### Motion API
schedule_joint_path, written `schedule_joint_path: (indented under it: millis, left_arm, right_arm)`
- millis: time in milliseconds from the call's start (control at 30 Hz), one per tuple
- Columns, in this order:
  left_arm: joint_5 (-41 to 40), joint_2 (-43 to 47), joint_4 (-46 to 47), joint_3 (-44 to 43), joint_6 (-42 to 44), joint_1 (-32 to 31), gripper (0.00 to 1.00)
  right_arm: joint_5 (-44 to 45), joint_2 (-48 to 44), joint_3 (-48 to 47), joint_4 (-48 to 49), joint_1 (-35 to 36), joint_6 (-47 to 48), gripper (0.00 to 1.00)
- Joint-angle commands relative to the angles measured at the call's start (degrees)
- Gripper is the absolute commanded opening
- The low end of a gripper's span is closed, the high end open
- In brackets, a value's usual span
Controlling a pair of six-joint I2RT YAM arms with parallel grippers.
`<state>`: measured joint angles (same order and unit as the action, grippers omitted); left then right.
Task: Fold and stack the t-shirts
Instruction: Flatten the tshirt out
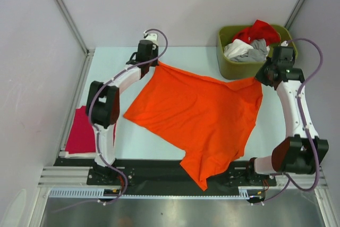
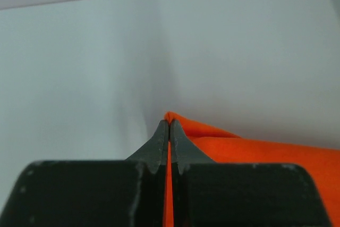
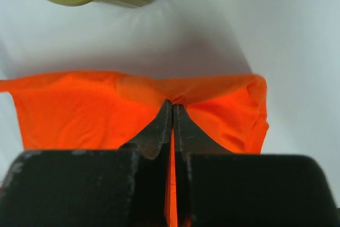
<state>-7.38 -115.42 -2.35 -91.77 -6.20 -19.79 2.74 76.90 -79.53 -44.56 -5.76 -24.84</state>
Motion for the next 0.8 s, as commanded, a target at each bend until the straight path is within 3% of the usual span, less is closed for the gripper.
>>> schedule_joint_path:
  millis: [0, 367, 633, 767]
  left_arm:
    - [1.84, -3.23, 4.29, -6.83, -1.63, 1.16, 0.0]
    - [6.32, -4.38, 2.79, -10.18, -6.19, 6.43, 0.0]
    - [10.18, 4.84, -1.25, -16.6, -6.46, 7.22, 0.0]
    - [12.21, 11.08, -2.39, -17.48, -7.69, 7.22, 0.0]
  right_arm:
    - [0.87, 2.37, -4.05, 4.91, -0.13, 2.52, 0.0]
    - [-2.13, 9.93, -7.74, 6.85, 0.31, 0.05, 0.0]
    - [-4.85, 9.15, -19.51, 7.73, 2.07, 0.06, 0.0]
    - [-5.38, 3.11, -22.6, 7.9, 2.51, -2.04, 0.0]
